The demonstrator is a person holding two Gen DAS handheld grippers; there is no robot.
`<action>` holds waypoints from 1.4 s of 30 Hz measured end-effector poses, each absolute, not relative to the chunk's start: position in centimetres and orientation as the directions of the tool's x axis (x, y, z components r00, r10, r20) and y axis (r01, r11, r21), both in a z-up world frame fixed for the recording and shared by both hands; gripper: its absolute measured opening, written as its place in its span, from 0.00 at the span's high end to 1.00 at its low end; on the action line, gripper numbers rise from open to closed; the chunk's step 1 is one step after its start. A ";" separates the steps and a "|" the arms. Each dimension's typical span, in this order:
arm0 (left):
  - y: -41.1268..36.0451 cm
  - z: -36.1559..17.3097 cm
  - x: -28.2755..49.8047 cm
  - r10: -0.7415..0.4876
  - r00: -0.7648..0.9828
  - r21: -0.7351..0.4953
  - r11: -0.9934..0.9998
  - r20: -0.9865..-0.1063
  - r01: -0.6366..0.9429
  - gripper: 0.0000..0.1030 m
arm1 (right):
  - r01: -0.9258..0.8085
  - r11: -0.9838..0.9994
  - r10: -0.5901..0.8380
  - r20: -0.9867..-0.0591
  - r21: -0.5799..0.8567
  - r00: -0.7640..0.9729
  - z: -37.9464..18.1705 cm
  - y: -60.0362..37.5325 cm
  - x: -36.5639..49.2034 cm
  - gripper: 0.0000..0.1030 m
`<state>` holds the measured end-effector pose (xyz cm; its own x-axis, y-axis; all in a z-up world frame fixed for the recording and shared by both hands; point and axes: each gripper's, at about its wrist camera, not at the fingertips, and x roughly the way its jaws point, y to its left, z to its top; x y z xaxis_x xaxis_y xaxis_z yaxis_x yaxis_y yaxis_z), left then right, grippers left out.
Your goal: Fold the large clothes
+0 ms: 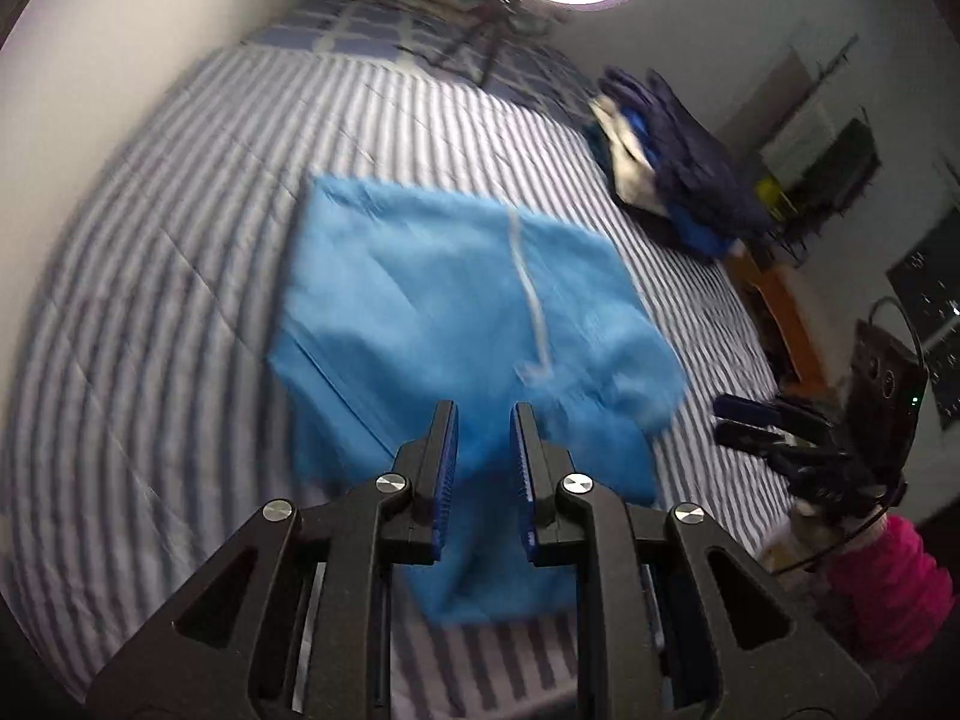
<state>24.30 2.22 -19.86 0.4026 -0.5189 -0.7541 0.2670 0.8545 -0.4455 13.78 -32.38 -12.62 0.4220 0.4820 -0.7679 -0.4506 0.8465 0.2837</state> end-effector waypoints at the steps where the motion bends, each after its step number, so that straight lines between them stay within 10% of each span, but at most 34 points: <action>1: 1.6 -20.2 23.8 -0.521 0.388 -0.441 0.852 -0.760 0.281 0.84 | -0.483 0.837 0.476 -0.776 0.255 0.414 -12.8 -31.3 13.1 0.67; 10: 0.2 -22.6 23.4 -0.510 0.365 -0.461 0.860 -0.779 0.219 0.84 | -0.625 0.780 0.389 -0.805 0.028 0.449 -14.7 -26.4 10.6 0.42; 18: 0.3 -23.2 21.0 -0.517 0.379 -0.484 0.855 -0.768 0.185 0.84 | -0.665 0.687 0.223 -0.787 -0.292 0.575 -17.1 -23.1 10.8 0.60; 25: -1.1 -24.8 19.0 -0.600 0.340 -0.580 0.797 -0.724 0.171 0.84 | -0.595 0.777 0.452 -0.839 0.204 0.303 -17.3 -26.2 16.4 0.94; 32: -4.2 -26.8 19.4 -0.676 0.274 -0.663 0.733 -0.683 0.154 0.71 | -0.385 0.702 0.688 -0.709 0.599 0.154 -18.5 -30.4 19.5 0.95; 39: -5.3 -28.6 21.3 -0.744 0.273 -0.759 0.647 -0.610 0.065 0.68 | -0.348 0.670 0.728 -0.673 0.656 0.133 -19.1 -31.5 19.7 0.95; 41: -5.9 -28.9 21.6 -0.722 0.270 -0.734 0.675 -0.637 0.076 0.78 | -0.320 0.656 0.744 -0.656 0.683 0.126 -19.5 -32.1 19.9 0.95; 42: -6.1 -29.0 21.5 -0.725 0.259 -0.731 0.676 -0.639 0.089 1.00 | -0.317 0.656 0.745 -0.655 0.685 0.125 -19.4 -32.2 20.0 0.95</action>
<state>21.51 -6.14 -29.02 0.2590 -0.7246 -0.6386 0.0888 0.6763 -0.7313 20.03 -32.24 -19.44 0.1251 0.7450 -0.6553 -0.3172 0.6558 0.6850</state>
